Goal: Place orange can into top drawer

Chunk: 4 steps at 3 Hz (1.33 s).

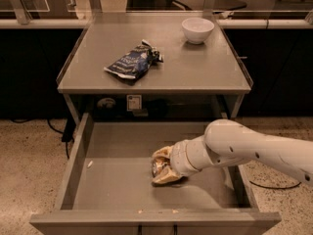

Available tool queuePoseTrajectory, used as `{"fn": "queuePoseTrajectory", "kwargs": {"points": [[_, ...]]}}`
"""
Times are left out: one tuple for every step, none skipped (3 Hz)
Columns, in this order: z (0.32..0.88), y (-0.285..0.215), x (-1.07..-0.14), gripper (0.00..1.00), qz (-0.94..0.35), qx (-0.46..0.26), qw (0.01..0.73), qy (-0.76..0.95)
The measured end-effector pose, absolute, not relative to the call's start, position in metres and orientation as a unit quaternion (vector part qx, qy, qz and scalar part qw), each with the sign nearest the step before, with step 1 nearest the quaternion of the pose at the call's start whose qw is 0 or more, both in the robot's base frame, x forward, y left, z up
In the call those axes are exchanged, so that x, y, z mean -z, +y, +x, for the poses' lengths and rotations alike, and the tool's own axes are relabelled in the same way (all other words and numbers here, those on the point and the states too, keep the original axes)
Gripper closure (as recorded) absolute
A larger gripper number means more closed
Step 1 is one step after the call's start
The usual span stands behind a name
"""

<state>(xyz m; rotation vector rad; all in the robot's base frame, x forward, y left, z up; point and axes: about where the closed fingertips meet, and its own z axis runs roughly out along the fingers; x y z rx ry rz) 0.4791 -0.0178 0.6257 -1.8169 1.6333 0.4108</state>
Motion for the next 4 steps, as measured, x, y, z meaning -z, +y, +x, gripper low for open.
{"fn": "queuePoseTrajectory", "kwargs": {"points": [[0.4807,-0.0286,-0.6095,1.00,-0.666,-0.164,0.332,0.648],[0.4807,-0.0286,-0.6123,1.00,-0.666,-0.164,0.332,0.648],[0.4807,-0.0286,-0.6123,0.82,-0.666,-0.164,0.332,0.648],[0.4807,-0.0285,-0.6123,0.58,-0.666,-0.164,0.332,0.648]]}}
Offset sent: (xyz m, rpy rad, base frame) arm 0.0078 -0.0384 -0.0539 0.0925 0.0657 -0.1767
